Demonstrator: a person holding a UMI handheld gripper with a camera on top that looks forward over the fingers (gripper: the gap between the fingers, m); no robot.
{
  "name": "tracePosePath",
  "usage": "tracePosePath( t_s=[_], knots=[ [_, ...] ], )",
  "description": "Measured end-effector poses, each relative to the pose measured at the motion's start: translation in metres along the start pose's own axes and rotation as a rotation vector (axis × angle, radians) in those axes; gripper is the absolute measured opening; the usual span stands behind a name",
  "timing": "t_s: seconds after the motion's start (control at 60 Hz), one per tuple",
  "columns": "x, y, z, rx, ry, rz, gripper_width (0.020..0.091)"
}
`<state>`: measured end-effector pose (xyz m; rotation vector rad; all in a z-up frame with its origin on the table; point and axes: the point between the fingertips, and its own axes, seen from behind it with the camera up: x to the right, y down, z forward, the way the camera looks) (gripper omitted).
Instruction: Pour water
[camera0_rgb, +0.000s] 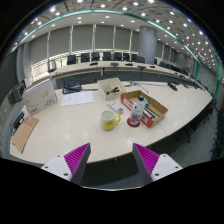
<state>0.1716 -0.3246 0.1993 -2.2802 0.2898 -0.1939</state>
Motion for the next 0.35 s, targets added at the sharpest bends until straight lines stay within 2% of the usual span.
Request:
tracePosePath(
  t_s=[0.35],
  knots=[
    [-0.025, 0.009, -0.028, 0.023, -0.022, -0.046, 0.0863]
  ],
)
